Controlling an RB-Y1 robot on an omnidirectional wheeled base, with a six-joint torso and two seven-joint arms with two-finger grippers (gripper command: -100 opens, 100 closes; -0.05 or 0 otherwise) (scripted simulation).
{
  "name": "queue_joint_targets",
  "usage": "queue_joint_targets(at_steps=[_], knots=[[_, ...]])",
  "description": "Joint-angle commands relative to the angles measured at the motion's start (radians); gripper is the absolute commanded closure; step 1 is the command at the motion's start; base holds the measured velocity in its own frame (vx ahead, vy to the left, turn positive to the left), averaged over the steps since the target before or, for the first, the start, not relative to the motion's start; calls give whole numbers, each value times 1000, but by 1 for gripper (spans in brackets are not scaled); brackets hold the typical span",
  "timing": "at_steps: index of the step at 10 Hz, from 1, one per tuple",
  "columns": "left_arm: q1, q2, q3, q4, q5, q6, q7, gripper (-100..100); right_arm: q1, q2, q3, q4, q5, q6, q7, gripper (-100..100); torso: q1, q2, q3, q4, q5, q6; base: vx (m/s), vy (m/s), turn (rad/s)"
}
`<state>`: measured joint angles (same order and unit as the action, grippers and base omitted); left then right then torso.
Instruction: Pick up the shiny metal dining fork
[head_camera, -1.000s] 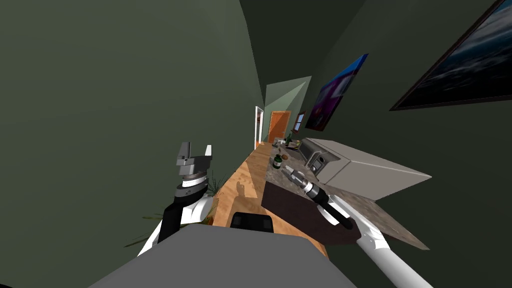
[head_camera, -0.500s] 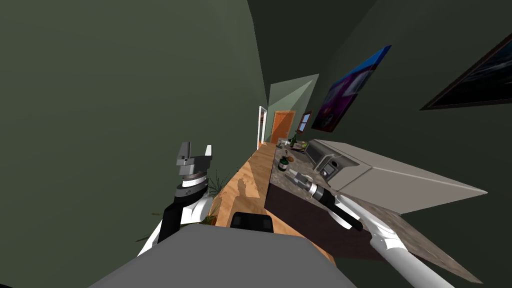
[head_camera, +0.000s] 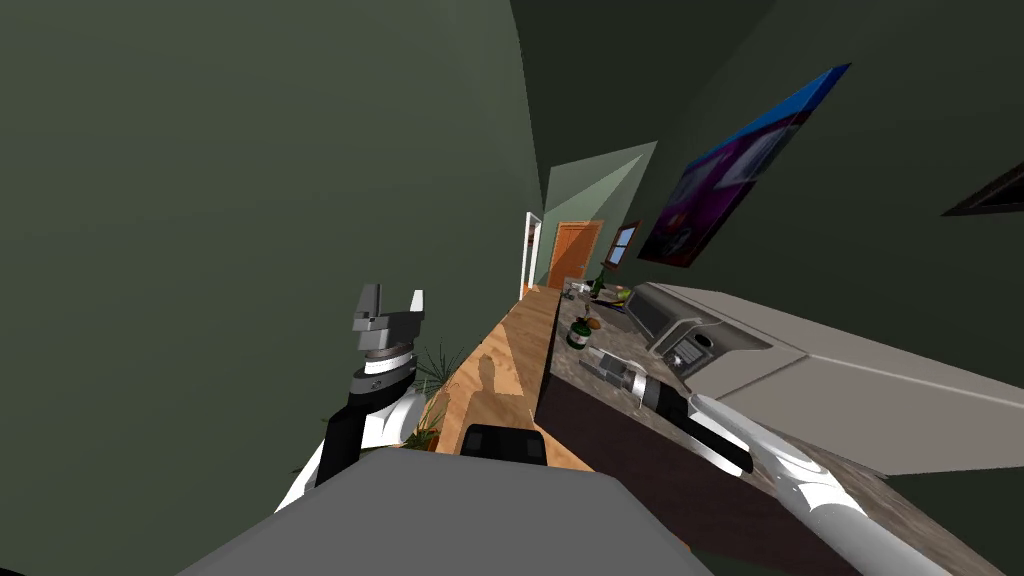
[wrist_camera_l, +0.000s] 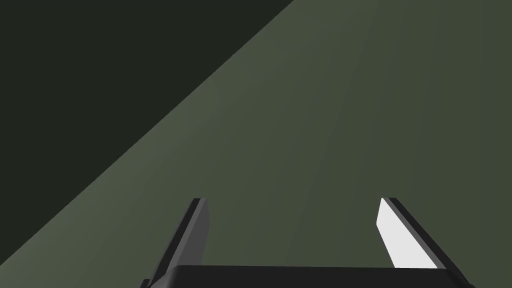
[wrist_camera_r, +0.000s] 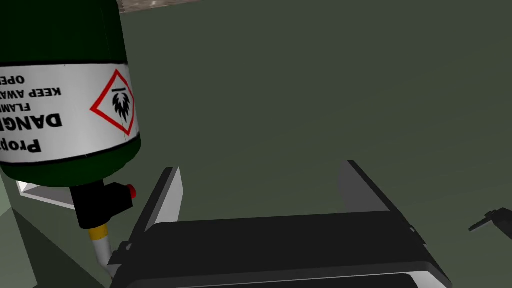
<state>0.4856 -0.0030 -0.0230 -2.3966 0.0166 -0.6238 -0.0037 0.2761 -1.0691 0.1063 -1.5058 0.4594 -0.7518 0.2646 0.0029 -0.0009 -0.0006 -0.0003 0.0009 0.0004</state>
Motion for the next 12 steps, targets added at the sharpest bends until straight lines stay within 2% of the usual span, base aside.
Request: queue_joint_targets(at_steps=[1, 2, 3, 4, 5, 6, 7, 8, 10, 12], knots=[[0, 0, 0, 0, 0, 0, 0, 0, -5, -32, 11, 20, 9, 8, 3, -100, 0, 0, 0, 0, 0, 0, 30, 38, 62], [0, 0, 0, 0, 0, 0, 0, 0, 1, -71, 29, 62, 26, 13, 17, -100, -1, 1, 0, 0, 0, 0, 29, 38, 119], [0, 0, 0, 0, 0, 0, 0, 0, 1, -78, 29, 62, 26, 13, 17, -100, -1, 1, 0, 0, 0, 0, 28, 27, 71], [0, 0, 0, 0, 0, 0, 0, 0, 9, -112, 48, 103, 42, 19, 31, -100, -1, 1, 0, 0, 0, 0, 43, 28, 141], [0, 0, 0, 0, 0, 0, 0, 0, 9, -122, 48, 103, 42, 19, 31, -100, -1, 0, 0, 0, 0, 0, 35, 23, 82], [0, 0, 0, 0, 0, 0, 0, 0, 18, -157, 69, 144, 57, 26, 45, -100, -2, 0, 0, 0, 0, 0, 43, 24, 155], [0, 0, 0, 0, 0, 0, 0, 0, 18, -164, 69, 144, 57, 26, 45, -100, -2, 0, 0, 0, 0, 0, 35, 15, 75], [0, 0, 0, 0, 0, 0, 0, 0, 28, -204, 90, 183, 72, 33, 58, -100, -2, 1, 0, 0, 0, 1, 31, 23, 110], [0, 0, 0, 0, 0, 0, 0, 0, 28, -204, 90, 183, 72, 33, 58, -100, -2, 1, 1, 0, -1, 1, 23, 12, 35], [0, 0, 0, 0, 0, 0, 0, 0, 49, -276, 132, 246, 99, 49, 83, -100, -2, 1, 1, 0, 0, 0, 41, 16, 194]])
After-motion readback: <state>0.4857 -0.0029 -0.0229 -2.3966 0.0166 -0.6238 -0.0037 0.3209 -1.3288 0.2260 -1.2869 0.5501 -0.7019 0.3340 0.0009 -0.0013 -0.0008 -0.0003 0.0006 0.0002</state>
